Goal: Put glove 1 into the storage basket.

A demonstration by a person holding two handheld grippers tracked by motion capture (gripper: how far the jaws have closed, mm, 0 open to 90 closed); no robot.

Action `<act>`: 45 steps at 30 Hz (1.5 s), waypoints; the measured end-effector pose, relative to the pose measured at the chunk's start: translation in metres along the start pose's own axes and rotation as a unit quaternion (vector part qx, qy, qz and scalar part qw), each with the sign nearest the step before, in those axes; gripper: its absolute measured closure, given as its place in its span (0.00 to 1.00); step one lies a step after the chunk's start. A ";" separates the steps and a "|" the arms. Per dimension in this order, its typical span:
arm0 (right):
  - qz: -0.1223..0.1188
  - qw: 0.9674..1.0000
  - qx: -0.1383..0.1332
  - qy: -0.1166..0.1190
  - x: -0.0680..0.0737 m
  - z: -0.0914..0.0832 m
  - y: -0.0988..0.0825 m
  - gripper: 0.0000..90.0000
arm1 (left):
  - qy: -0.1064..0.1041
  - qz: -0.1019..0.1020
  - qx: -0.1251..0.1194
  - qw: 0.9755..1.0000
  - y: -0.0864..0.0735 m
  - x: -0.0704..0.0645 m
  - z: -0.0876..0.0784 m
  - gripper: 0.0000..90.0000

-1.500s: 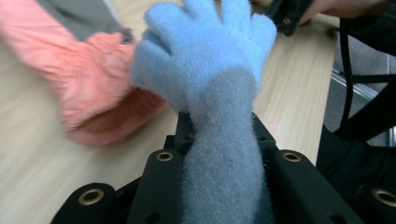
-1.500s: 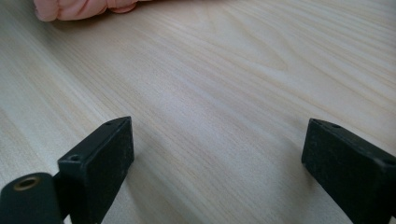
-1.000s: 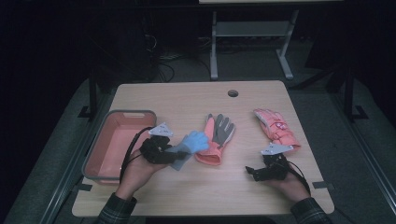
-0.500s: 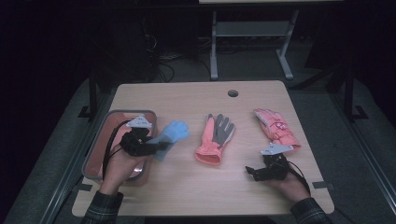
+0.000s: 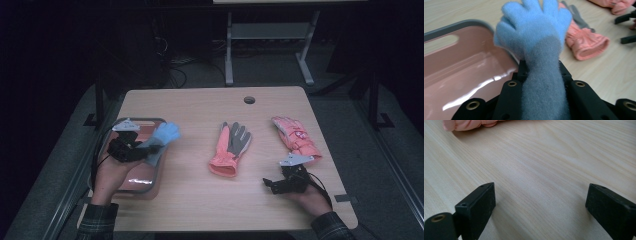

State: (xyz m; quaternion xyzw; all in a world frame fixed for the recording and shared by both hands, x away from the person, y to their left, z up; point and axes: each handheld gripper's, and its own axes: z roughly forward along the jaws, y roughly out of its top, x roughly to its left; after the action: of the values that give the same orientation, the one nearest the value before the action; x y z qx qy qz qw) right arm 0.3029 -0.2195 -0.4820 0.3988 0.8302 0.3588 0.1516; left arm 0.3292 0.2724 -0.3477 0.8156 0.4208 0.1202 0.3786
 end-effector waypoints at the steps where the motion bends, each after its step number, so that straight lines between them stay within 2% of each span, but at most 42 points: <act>1: 0.000 1.000 0.000 0.000 0.000 0.000 0.000 0.10 | 0.005 -0.004 0.001 1.000 -0.001 0.003 -0.001 0.80; 4: 0.000 1.000 0.000 0.000 0.000 0.000 0.000 0.10 | 0.024 -0.014 0.001 1.000 -0.005 0.014 -0.004 0.80; 11: 0.000 1.000 0.000 0.000 0.000 0.000 0.000 0.10 | 0.051 -0.038 0.012 0.998 -0.017 0.036 -0.001 0.80; 24: 0.000 1.000 0.000 0.000 0.000 0.000 0.000 0.09 | 0.066 -0.047 0.064 0.995 -0.027 0.065 0.045 0.79; 32: -0.001 1.000 0.001 0.000 0.000 0.000 0.000 0.09 | 0.069 -0.054 0.103 0.991 -0.037 0.076 0.059 0.77; 34: -0.001 1.000 0.001 0.000 0.000 0.000 0.000 0.09 | 0.063 -0.054 0.107 0.991 -0.037 0.076 0.062 0.75; 38: -0.001 1.000 0.001 0.000 0.000 0.000 0.000 0.09 | 0.064 -0.047 0.113 0.990 -0.038 0.076 0.064 0.67; 42: 0.000 1.000 0.001 0.000 0.000 0.000 0.000 0.09 | 0.066 -0.050 0.116 0.990 -0.039 0.077 0.065 0.50; 44: -0.001 1.000 0.001 0.000 0.000 0.000 0.000 0.09 | 0.073 -0.048 0.107 0.990 -0.038 0.078 0.063 0.38; 45: -0.001 1.000 0.001 0.000 0.000 0.000 0.000 0.09 | 0.072 -0.053 0.101 0.991 -0.038 0.078 0.061 0.34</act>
State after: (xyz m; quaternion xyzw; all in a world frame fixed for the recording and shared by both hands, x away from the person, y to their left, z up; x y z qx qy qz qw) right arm 0.3030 -0.2193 -0.4820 0.3981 0.8309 0.3581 0.1512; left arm 0.3861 0.3148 -0.4268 0.8155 0.4994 0.1154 0.2688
